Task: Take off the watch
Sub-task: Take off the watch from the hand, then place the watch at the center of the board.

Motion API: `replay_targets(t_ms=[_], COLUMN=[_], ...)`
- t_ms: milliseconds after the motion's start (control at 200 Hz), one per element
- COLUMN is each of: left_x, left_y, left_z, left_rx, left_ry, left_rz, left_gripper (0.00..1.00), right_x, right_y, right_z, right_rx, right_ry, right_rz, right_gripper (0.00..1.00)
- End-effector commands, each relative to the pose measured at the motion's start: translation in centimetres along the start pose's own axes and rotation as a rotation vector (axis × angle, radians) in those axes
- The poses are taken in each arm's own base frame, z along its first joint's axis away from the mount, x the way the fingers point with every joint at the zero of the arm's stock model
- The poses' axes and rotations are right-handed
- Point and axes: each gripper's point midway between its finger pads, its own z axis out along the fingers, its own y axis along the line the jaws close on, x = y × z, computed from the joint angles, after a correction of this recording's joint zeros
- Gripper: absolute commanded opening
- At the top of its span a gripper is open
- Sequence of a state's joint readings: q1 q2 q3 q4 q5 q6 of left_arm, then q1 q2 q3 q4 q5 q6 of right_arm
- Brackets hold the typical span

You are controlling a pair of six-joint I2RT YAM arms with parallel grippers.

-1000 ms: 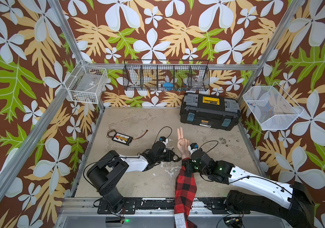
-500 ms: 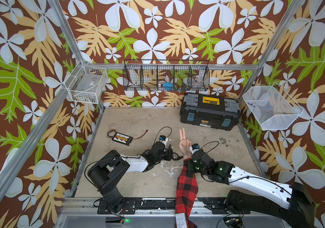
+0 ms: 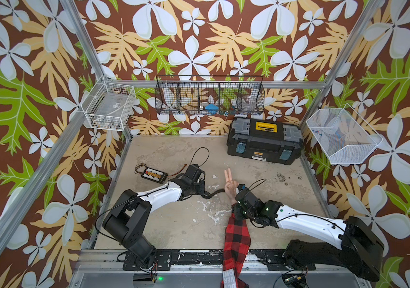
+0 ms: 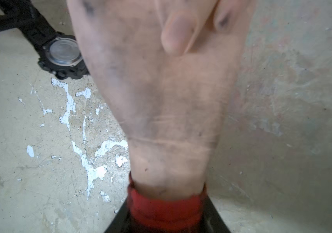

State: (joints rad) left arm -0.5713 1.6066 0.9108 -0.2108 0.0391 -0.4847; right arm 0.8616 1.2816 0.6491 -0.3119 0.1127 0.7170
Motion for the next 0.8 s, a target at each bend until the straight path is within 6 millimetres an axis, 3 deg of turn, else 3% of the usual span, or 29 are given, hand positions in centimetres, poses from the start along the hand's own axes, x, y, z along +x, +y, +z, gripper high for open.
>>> replay_targets(t_ms=[0,135,400,796], left_x=[3.7,5.0,5.2,4.5], left_y=[2.7,4.9,9.8,9.8], left_z=[-0.8,-1.5,-2.9,-2.8], left_rx=[-0.072,-0.120,-0.184,-0.188], left_ry=[0.177,0.238,0.255,0.361], left_rz=[0.023,0.003,-0.101,-0.055], left_gripper=[0.08,0.05,0.06,0.18], right_x=[-1.5,-1.3,-0.9,-1.2], right_y=[0.8,0.4,-0.5,-0.7], right_z=[0.6,1.7,3.1,4.3], right_rx=[-0.004,0.029,0.077,0.096], right_ry=[-0.041,-0.018,0.011,0.036], right_rz=[-0.028,-0.043,-0.045,-0.041], right_gripper=[0.20,0.20,0.21,0.34])
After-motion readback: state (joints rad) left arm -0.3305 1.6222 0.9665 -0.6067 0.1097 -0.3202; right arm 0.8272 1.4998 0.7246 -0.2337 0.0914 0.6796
